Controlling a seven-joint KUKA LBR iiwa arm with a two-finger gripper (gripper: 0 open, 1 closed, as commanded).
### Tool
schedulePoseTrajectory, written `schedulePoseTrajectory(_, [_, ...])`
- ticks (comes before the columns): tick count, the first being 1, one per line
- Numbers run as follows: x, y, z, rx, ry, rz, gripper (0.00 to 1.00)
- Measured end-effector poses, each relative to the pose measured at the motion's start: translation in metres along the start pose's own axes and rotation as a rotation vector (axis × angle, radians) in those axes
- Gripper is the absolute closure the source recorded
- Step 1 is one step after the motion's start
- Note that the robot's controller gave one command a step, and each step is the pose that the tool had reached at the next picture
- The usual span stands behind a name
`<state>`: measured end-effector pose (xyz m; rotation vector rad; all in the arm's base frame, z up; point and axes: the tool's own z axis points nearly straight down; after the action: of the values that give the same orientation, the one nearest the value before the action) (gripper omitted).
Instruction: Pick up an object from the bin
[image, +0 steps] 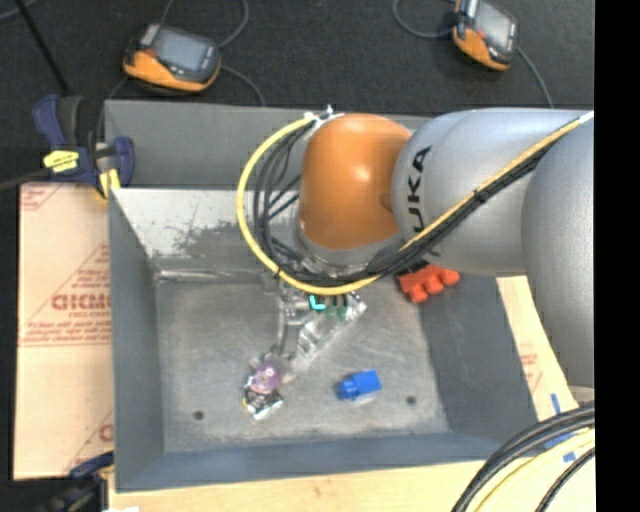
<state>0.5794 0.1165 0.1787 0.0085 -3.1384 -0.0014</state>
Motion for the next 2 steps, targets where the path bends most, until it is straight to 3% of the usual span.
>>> schedulePoseTrajectory(1, [0.0019, -0.0301, 0.087, 0.002, -0.001, -0.264, 0.0])
schedulePoseTrajectory(2, [0.0008, -0.029, 0.0853, 0.0, -0.005, -0.261, 1.0])
